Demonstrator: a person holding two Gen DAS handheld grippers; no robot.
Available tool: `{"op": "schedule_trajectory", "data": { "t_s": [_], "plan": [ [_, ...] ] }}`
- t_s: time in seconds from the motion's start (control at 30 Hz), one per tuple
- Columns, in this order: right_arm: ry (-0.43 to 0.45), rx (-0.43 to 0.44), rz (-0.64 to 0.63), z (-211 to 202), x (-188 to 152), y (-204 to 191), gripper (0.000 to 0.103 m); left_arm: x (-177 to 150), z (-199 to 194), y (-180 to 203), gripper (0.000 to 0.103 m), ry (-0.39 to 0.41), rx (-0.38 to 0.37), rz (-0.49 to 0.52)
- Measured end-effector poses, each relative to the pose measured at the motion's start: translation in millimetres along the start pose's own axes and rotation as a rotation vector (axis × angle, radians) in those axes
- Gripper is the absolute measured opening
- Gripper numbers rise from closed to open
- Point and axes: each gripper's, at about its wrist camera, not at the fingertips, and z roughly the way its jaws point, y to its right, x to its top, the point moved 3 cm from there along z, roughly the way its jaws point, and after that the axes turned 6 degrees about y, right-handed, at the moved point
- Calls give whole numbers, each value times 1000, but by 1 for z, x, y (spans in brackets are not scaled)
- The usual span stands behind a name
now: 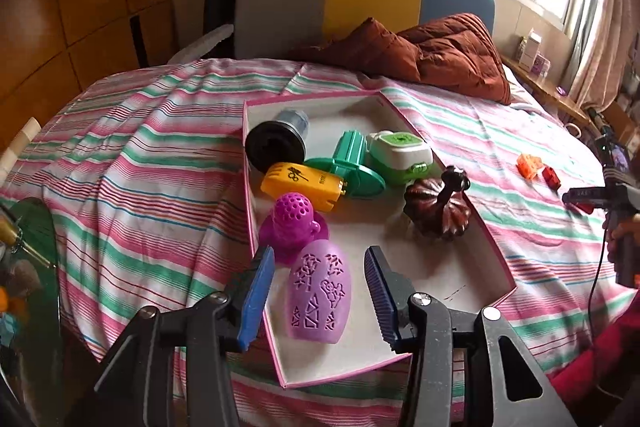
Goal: Organize rigid objects
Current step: 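Carry the lilac oval into the tray and open the left tool while the right holds the red cylinder, then carry the red cylinder into the tray and open the right tool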
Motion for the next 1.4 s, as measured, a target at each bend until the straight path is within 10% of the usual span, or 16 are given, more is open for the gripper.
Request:
{"op": "schedule_trajectory", "data": {
  "t_s": [1.03,1.4],
  "plan": [
    [-59,291,-173,-60,-47,-86,75,-14,-8,-53,57,-16,40,-167],
    [177,679,-384,-192,-82,-180,75,-22,-5,-68,58,-42,61,-204]
  ]
}}
